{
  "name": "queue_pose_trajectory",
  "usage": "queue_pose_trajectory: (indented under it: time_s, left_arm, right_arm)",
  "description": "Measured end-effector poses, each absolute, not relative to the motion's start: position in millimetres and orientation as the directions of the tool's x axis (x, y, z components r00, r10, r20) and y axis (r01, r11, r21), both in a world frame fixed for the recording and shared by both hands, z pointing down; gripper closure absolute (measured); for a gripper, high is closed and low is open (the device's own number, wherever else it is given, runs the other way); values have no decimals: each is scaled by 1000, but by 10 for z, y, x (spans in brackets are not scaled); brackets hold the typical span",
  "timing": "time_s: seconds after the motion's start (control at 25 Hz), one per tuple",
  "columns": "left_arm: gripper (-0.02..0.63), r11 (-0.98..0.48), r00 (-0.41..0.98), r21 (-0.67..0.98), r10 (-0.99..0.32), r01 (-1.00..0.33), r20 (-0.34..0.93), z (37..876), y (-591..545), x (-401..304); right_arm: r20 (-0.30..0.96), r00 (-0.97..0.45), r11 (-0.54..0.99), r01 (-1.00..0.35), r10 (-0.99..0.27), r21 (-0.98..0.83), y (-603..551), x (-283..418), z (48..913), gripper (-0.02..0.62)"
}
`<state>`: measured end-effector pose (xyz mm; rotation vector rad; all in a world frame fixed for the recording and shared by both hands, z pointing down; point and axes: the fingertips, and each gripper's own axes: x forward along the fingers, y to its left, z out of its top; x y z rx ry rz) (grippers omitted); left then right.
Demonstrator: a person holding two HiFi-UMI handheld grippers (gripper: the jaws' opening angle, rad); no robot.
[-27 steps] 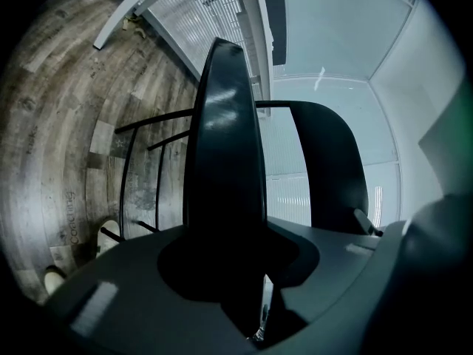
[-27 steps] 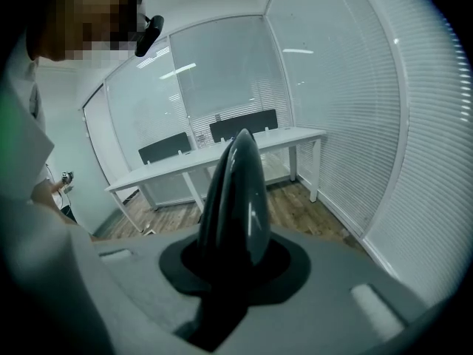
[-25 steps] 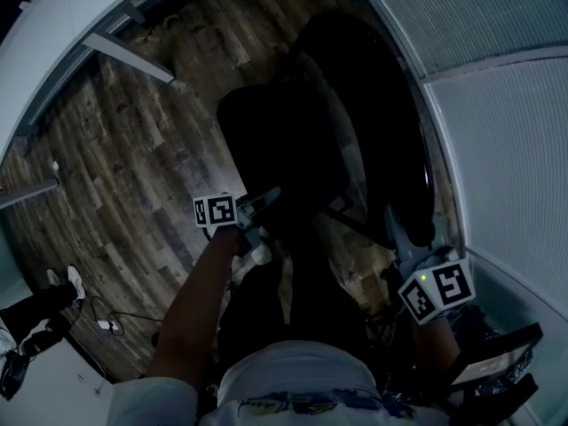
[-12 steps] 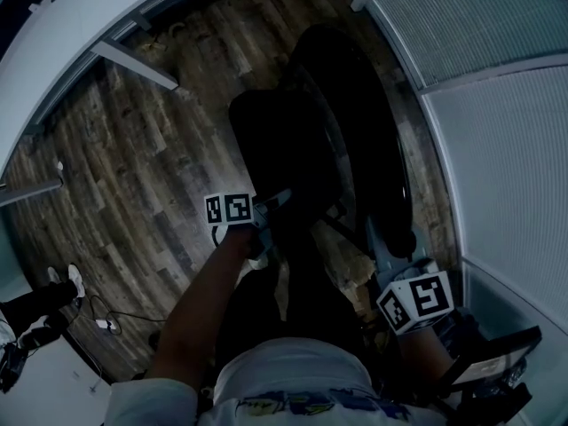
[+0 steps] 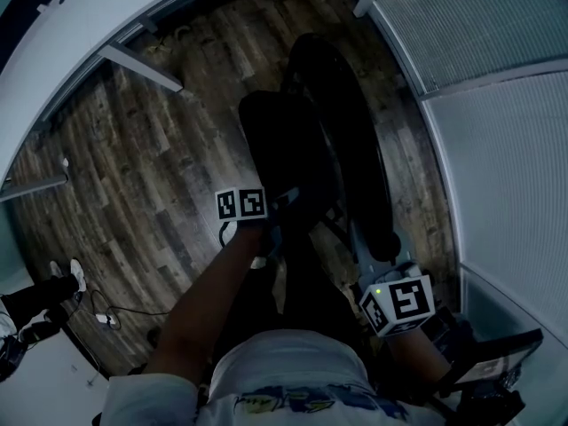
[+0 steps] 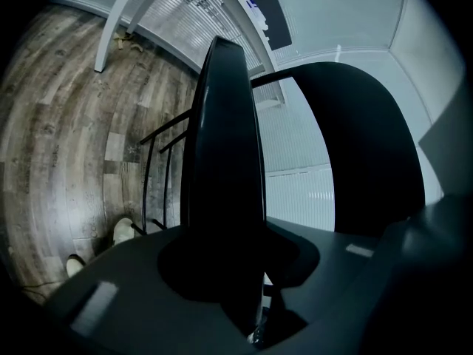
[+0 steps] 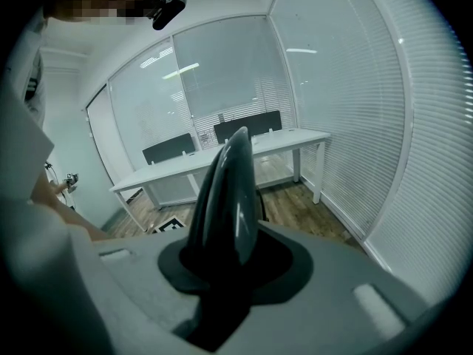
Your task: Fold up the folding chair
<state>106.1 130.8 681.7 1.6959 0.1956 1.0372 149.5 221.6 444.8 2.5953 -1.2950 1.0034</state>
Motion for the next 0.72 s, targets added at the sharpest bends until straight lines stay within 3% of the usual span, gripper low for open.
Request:
queue_pose_trajectory:
  time_s: [0.72]
  left_arm:
    - [483, -493, 525, 738, 520, -460, 674, 6621, 1695, 1526]
  right_arm:
    - [599, 428, -645, -738, -677, -201, 2302, 1652, 4343, 509]
